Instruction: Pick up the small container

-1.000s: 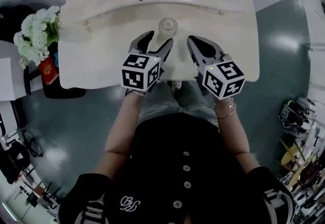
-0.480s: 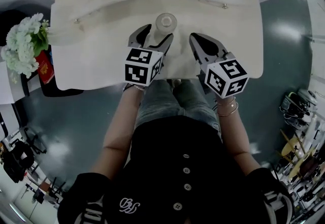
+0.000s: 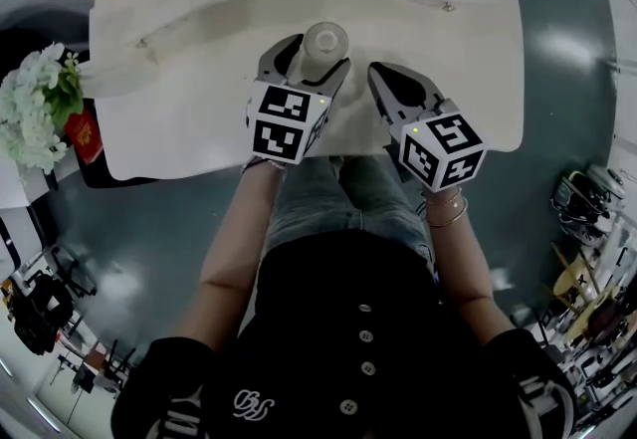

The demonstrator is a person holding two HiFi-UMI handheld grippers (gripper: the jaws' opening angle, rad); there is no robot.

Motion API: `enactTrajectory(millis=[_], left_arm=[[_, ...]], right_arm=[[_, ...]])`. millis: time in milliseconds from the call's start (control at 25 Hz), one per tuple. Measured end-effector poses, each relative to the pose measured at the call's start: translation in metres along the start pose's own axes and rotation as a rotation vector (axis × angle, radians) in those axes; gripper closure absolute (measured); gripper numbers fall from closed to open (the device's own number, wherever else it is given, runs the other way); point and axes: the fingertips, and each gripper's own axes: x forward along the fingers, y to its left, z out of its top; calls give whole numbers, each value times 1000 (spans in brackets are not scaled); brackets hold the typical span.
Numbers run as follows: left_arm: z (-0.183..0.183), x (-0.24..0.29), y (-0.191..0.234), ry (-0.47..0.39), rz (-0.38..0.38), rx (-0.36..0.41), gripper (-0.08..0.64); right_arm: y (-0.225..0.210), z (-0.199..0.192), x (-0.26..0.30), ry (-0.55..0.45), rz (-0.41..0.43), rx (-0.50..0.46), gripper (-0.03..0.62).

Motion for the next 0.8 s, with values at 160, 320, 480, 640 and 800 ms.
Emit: enactTrajectory(millis=[160, 320, 480, 640, 800], left_arm=[[2, 8, -2, 10, -23, 46, 256], [5, 14, -3, 5, -37, 84, 255], [9, 18, -3, 6, -51, 108, 253], [10, 21, -3, 17, -64, 142, 253], [10, 25, -3, 27, -62, 162, 253]], right_arm=[[-3, -4, 4, 9, -1, 8, 589], [-3, -6, 7, 12, 4, 22, 589], [-4, -8, 9, 17, 5, 32, 589], [-9, -9, 9, 20, -1, 42, 589], [-12, -11, 9, 22, -5, 51, 589]])
